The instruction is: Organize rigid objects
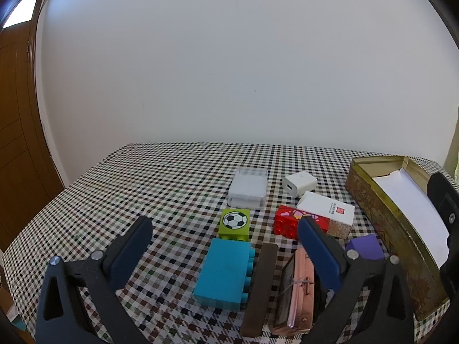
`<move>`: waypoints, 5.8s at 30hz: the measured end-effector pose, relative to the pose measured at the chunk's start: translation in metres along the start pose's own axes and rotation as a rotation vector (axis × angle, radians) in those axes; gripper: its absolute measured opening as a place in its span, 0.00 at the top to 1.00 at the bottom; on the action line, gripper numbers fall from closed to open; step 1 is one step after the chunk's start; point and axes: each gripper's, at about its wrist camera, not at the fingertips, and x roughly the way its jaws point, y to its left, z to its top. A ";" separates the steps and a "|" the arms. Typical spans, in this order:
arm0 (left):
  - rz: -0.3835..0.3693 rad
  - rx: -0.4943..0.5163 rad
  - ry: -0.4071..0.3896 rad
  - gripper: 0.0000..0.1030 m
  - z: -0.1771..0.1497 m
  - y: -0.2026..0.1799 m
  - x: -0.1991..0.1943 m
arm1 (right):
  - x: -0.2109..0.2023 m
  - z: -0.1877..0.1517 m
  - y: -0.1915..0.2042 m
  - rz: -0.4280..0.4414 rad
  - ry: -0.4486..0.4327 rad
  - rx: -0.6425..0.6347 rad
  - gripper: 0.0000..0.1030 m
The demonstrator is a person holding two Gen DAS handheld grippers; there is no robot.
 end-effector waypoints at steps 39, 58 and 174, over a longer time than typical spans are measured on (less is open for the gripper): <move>-0.002 -0.019 0.011 0.01 -0.002 0.005 0.000 | 0.005 -0.001 -0.002 -0.006 0.006 -0.003 0.01; -0.002 -0.022 0.010 0.01 -0.002 0.005 0.000 | -0.002 0.000 -0.001 0.015 0.020 -0.009 0.01; -0.551 0.058 0.147 0.85 0.018 -0.053 -0.034 | -0.027 0.043 -0.114 0.164 0.115 0.002 0.55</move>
